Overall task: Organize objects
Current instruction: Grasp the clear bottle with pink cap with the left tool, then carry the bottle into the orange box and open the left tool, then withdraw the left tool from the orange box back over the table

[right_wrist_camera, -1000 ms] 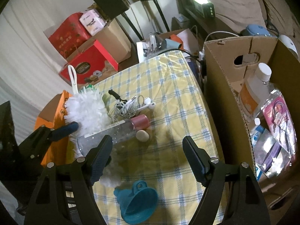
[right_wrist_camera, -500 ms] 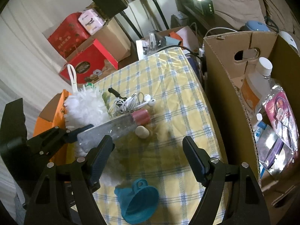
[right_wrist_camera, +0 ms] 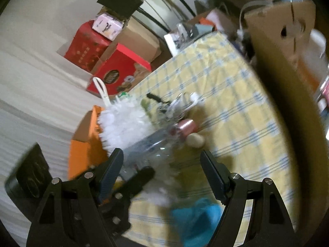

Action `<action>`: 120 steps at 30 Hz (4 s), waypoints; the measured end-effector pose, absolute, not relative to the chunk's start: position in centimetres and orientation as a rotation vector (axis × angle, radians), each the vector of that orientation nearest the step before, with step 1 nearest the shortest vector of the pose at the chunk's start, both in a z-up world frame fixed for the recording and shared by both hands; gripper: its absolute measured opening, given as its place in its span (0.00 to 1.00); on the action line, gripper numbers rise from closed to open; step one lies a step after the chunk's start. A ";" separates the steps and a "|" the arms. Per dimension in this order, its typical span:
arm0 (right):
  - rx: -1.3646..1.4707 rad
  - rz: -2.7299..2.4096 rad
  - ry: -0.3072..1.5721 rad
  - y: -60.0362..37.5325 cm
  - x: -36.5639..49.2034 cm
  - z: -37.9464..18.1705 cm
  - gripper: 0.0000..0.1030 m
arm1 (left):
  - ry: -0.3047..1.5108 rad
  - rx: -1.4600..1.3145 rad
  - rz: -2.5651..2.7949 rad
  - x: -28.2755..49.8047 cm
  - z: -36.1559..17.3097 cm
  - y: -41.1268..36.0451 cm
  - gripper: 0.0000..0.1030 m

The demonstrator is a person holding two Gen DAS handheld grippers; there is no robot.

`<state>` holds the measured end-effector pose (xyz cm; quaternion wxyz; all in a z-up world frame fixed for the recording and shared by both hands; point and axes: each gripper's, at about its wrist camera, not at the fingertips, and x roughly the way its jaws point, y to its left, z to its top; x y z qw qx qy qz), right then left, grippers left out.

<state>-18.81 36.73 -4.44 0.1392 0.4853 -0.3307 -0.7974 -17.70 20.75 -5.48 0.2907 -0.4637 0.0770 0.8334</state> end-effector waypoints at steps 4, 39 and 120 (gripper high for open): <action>1.418 -2.180 -1.124 36.7 -19.2 -5.6 0.74 | 0.078 -1.247 2.244 -17.8 -5.8 19.4 0.31; 1.365 -2.091 -1.111 29.3 -18.6 1.6 0.58 | -0.145 -1.097 2.361 -14.1 1.0 11.2 0.31; 1.318 -2.581 -0.123 21.4 -14.0 4.3 0.73 | -0.141 -1.216 2.601 -13.7 1.5 1.4 0.97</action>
